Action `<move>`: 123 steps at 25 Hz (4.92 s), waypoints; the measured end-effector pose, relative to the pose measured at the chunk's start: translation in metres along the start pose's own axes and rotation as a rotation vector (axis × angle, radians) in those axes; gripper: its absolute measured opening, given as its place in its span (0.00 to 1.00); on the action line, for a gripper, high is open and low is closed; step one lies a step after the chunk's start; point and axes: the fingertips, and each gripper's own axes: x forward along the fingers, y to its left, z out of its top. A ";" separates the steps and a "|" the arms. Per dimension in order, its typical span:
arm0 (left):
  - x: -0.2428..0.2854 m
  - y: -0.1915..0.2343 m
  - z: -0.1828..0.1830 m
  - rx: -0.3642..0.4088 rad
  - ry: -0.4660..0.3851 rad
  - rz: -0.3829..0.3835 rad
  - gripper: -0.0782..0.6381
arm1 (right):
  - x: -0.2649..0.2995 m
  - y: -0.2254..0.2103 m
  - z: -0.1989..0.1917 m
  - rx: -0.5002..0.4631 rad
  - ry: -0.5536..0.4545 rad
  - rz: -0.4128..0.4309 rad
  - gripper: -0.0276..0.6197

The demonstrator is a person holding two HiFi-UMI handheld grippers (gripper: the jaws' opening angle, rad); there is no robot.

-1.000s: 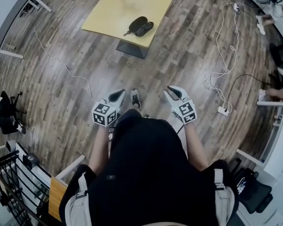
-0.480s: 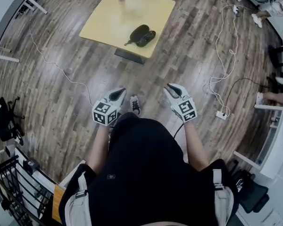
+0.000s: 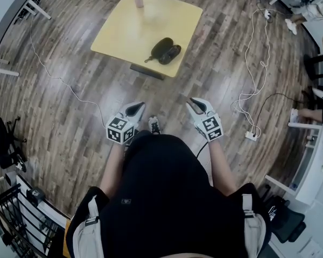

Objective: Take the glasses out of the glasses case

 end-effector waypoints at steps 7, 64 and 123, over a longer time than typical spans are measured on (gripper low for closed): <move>0.009 0.042 0.016 0.001 -0.002 -0.020 0.12 | 0.042 -0.011 0.022 -0.006 0.000 -0.012 0.16; 0.081 0.207 0.090 -0.280 -0.171 0.372 0.12 | 0.257 -0.145 0.093 -0.336 0.171 0.438 0.16; 0.032 0.102 0.042 -0.584 -0.345 1.021 0.12 | 0.328 -0.181 -0.027 -1.195 0.484 0.995 0.07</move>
